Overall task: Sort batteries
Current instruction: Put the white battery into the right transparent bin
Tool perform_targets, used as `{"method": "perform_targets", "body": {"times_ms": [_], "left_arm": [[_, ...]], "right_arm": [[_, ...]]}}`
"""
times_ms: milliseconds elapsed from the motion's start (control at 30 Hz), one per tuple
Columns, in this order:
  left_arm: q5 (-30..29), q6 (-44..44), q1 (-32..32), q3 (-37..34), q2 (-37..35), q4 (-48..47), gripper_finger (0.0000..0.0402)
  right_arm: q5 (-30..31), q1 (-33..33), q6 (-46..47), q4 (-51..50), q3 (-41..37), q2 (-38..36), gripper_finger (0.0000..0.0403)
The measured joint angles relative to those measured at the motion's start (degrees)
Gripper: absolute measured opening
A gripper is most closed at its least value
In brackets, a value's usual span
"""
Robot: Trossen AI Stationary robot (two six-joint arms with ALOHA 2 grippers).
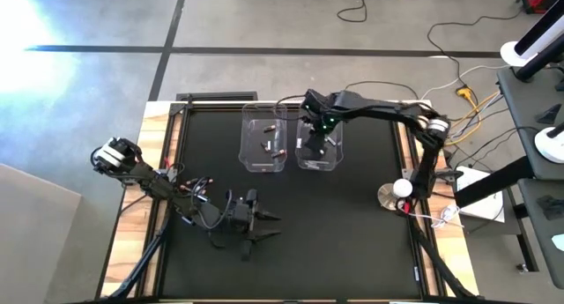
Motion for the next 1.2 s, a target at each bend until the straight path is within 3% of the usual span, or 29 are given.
{"method": "perform_targets", "body": {"times_ms": [133,300,433,600,767,900,1067,1200], "left_arm": [[0.01,0.88,-0.03,0.0,0.0,0.06,0.0159],[0.01,1.98,-0.03,0.0,0.0,0.49,0.0159],[0.03,2.01,-0.01,0.0,0.0,0.79,0.0159],[0.03,2.28,0.05,0.0,0.0,1.52,0.0159],[0.01,2.28,0.05,0.0,0.0,3.07,0.0159],[0.01,2.2,0.05,0.02,0.0,3.98,0.0159],[0.03,1.82,-0.07,0.02,0.0,5.74,0.0159],[0.03,1.56,-0.35,0.02,0.0,6.07,0.0159]], "right_arm": [[4.08,6.91,-0.3,0.81,-1.05,-8.25,0.0157],[6.36,20.05,1.11,2.33,-4.7,-17.59,0.0153],[5.41,33.65,10.38,2.8,-9.95,-22.98,0.0156],[6.24,52.2,25.75,4.15,-17.05,-24.78,0.0188],[7.44,68.03,43.58,15.24,-22.48,-21.96,0.0232],[9.89,76.63,51.77,25.55,-22.55,-16.7,0.0263],[12.29,81.03,57.72,21.89,-14.56,-7.21,0.0282],[5.65,82.22,59.85,13.06,-5.77,0.5,0.0288]]}}
